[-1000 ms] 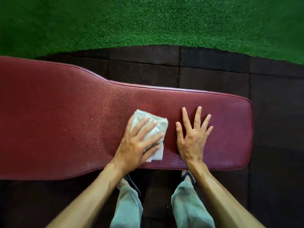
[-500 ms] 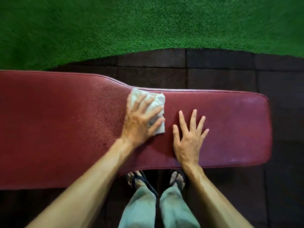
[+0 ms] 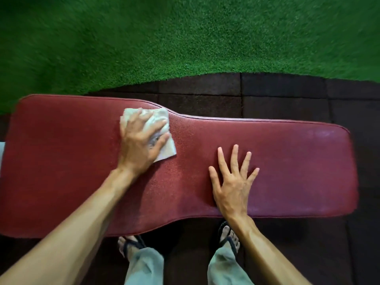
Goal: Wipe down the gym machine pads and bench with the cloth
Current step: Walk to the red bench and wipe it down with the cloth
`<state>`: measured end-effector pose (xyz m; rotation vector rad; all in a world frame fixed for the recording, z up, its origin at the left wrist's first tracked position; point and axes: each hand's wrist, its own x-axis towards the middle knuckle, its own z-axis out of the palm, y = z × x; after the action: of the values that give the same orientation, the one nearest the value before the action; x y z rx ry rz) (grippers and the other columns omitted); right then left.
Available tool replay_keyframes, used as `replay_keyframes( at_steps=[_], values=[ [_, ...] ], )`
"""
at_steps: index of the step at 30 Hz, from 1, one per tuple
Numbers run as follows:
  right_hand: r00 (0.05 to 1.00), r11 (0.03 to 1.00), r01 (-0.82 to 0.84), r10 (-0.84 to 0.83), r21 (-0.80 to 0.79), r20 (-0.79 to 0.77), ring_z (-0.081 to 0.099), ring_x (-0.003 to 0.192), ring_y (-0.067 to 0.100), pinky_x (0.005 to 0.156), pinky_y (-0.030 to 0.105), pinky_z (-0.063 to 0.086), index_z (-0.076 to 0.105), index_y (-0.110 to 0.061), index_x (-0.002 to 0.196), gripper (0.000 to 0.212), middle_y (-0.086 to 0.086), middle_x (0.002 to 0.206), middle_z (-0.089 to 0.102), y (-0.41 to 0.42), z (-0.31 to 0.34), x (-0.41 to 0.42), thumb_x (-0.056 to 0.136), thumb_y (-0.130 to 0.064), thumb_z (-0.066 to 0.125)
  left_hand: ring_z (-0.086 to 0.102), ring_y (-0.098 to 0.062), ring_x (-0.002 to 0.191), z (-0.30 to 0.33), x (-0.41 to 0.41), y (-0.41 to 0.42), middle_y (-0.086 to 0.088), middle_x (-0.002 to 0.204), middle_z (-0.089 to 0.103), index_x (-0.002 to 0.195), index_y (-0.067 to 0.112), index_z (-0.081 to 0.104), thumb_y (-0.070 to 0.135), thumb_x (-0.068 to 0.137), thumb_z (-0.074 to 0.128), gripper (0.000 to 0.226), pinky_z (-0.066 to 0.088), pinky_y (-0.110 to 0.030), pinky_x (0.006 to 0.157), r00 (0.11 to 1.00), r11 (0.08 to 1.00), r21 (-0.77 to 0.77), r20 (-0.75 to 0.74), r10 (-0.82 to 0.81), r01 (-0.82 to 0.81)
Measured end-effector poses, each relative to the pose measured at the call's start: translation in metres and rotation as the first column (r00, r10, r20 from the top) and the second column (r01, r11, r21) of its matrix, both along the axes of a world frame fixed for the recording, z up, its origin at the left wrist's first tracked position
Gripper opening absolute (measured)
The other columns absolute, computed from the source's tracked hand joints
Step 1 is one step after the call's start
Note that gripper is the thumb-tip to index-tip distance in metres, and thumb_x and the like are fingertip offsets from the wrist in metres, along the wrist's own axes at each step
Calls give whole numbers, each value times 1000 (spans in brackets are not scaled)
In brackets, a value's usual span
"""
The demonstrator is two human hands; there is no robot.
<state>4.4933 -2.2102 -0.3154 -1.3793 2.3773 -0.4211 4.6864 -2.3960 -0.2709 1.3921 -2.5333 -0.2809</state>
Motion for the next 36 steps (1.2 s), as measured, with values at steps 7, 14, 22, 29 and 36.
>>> replay_keyframes(
  at_steps=[7, 14, 22, 29, 36],
  values=[
    [1000, 997, 23, -21, -72, 18, -3, 155, 34, 118, 66, 2, 30, -35, 155, 54, 3, 168, 13, -28, 0, 34, 103, -50, 32, 46, -26, 136, 2, 35, 81, -2, 135, 60, 116, 28, 70, 42, 92, 61, 29, 29, -59, 113, 940, 940, 23, -38, -339, 340],
    [998, 999, 42, -42, -5, -48, -3, 154, 42, 115, 69, -1, 26, -37, 156, 64, 3, 169, 7, -56, 8, 82, 98, -62, 34, 43, -33, 137, 18, 177, -1, -11, 140, 55, 126, 21, 65, 52, 96, 45, 48, 25, -62, 115, 935, 932, 90, 35, -354, 350],
    [995, 998, 65, -64, 13, -75, -1, 155, 40, 117, 70, 4, 25, -38, 157, 66, 2, 170, 6, -62, 10, 96, 96, -64, 32, 42, -27, 136, -3, 68, -18, -5, 137, 57, 117, 28, 68, 51, 89, 59, 37, 23, -58, 116, 993, 994, -21, -55, -105, 104],
    [997, 997, 62, -60, 44, -54, -5, 155, 40, 115, 75, 4, 19, -35, 158, 67, 4, 170, 3, -73, 19, 127, 98, -62, 29, 41, -23, 140, 21, 212, 52, -1, 142, 54, 120, 32, 69, 51, 90, 62, 37, 28, -58, 116, 889, 882, 122, -3, -458, 455],
    [990, 999, -21, 26, 42, -141, 2, 155, 40, 119, 69, 10, 20, -35, 158, 63, 7, 169, 7, -102, 23, 195, 101, -60, 27, 43, -32, 134, 28, 221, -78, -9, 137, 54, 122, 26, 66, 54, 93, 51, 43, 16, -46, 121, 977, 980, 11, 75, -198, 198]
  ],
)
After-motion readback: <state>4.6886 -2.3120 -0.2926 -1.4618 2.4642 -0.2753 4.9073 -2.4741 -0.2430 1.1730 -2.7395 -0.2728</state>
